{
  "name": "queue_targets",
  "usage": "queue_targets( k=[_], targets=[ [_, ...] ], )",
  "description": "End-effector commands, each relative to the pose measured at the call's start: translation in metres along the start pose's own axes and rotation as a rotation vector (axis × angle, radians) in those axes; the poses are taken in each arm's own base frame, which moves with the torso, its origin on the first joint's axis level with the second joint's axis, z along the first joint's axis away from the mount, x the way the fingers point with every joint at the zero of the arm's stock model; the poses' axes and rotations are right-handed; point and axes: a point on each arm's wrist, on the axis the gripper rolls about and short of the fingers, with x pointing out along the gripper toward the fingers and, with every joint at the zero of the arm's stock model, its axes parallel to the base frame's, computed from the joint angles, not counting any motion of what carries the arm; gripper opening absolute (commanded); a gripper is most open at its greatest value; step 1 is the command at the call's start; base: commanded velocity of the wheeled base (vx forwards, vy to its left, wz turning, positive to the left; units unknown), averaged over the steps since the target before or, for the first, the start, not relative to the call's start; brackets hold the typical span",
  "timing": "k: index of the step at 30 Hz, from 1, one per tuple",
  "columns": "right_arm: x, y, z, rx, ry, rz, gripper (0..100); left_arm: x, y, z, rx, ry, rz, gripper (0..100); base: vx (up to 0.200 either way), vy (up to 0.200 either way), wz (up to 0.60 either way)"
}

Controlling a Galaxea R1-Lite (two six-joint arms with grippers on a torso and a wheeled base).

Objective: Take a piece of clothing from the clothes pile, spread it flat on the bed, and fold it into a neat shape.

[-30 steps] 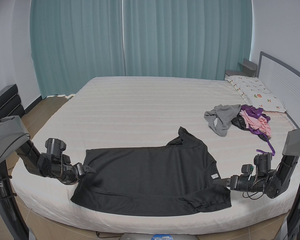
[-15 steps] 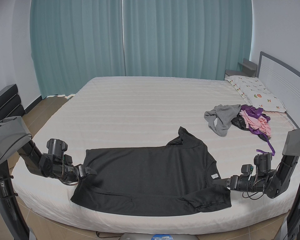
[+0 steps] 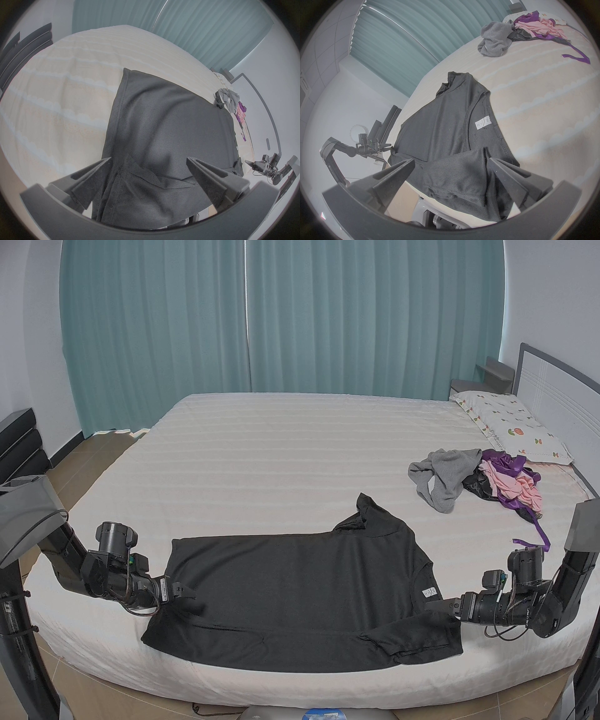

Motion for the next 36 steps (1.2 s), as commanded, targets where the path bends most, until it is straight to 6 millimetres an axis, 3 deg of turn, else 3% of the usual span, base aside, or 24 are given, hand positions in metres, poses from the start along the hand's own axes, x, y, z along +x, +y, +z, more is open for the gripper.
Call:
queue_targets(
  k=[1,2,21,36],
  targets=[
    [0.0,0.0,0.0,0.001,0.002,0.0,100,0.003,0.001,-0.001,-0.002,0.007,0.003,100,0.0,0.0,0.0],
    [0.0,0.0,0.0,0.001,0.002,0.0,100,0.003,0.001,-0.001,-0.002,0.007,0.003,0,0.0,0.0,0.0],
    [0.01,-0.005,-0.001,-0.032,0.019,0.001,100,-0.023,0.015,-0.004,-0.055,-0.029,0.056,0,0.0,0.0,0.0],
    [0.038,-0.02,0.008,-0.048,0.029,0.022,100,-0.023,0.015,-0.009,-0.068,-0.014,0.057,0,0.0,0.0,0.0]
  ],
)
